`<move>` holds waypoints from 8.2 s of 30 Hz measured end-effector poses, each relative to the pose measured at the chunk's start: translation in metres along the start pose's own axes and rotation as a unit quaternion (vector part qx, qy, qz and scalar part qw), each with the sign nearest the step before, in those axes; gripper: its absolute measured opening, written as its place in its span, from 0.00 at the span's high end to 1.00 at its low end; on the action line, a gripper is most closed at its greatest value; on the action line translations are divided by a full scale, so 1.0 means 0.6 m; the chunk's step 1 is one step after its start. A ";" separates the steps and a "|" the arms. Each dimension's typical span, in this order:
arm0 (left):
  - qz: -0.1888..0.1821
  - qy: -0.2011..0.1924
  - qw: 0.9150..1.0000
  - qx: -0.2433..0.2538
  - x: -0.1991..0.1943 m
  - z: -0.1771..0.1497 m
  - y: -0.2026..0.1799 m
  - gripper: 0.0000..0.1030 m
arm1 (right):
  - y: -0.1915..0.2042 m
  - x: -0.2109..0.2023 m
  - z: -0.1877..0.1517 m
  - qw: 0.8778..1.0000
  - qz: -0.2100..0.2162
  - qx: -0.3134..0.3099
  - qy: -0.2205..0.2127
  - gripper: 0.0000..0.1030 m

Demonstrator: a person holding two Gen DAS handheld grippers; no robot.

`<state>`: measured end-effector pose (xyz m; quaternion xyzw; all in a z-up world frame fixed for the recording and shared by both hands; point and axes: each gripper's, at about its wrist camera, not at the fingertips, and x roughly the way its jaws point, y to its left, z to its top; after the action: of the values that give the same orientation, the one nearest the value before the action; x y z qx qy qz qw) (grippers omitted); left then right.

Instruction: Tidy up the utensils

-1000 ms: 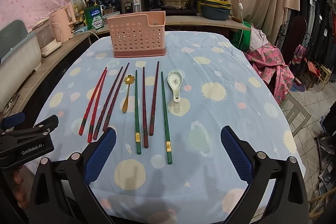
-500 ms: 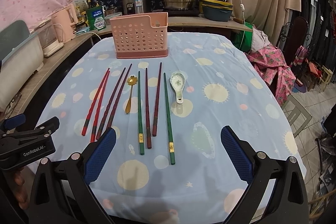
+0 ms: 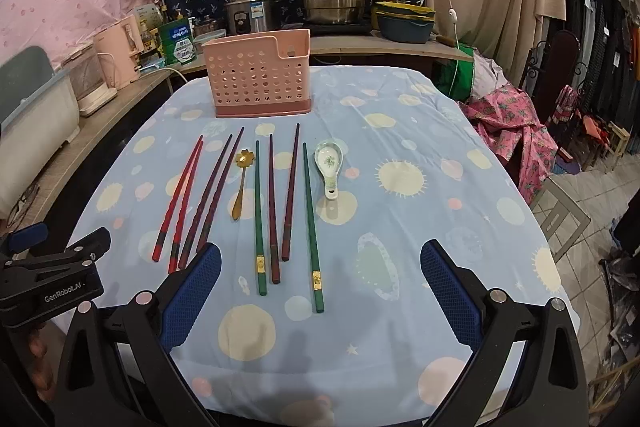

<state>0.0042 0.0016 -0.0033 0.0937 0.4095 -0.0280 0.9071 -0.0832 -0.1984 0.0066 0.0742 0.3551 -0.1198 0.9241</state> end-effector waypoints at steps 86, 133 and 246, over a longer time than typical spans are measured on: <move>-0.101 0.104 0.989 -0.039 0.172 0.030 0.019 0.93 | -0.063 0.266 0.068 0.985 0.070 0.108 0.111 0.93; -0.136 -0.166 0.973 -0.090 -0.026 0.405 0.091 0.93 | -0.054 0.185 0.327 0.989 0.089 0.093 -0.068 0.94; -0.113 0.089 0.989 -0.018 0.163 -0.009 -0.029 0.56 | -0.030 0.175 -0.045 0.988 0.080 0.042 0.127 0.77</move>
<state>0.0629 -0.0118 -0.0823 0.0328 0.4973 -0.1146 0.8594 -0.0299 -0.2272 -0.0852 0.1560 0.4569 -0.0501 0.8743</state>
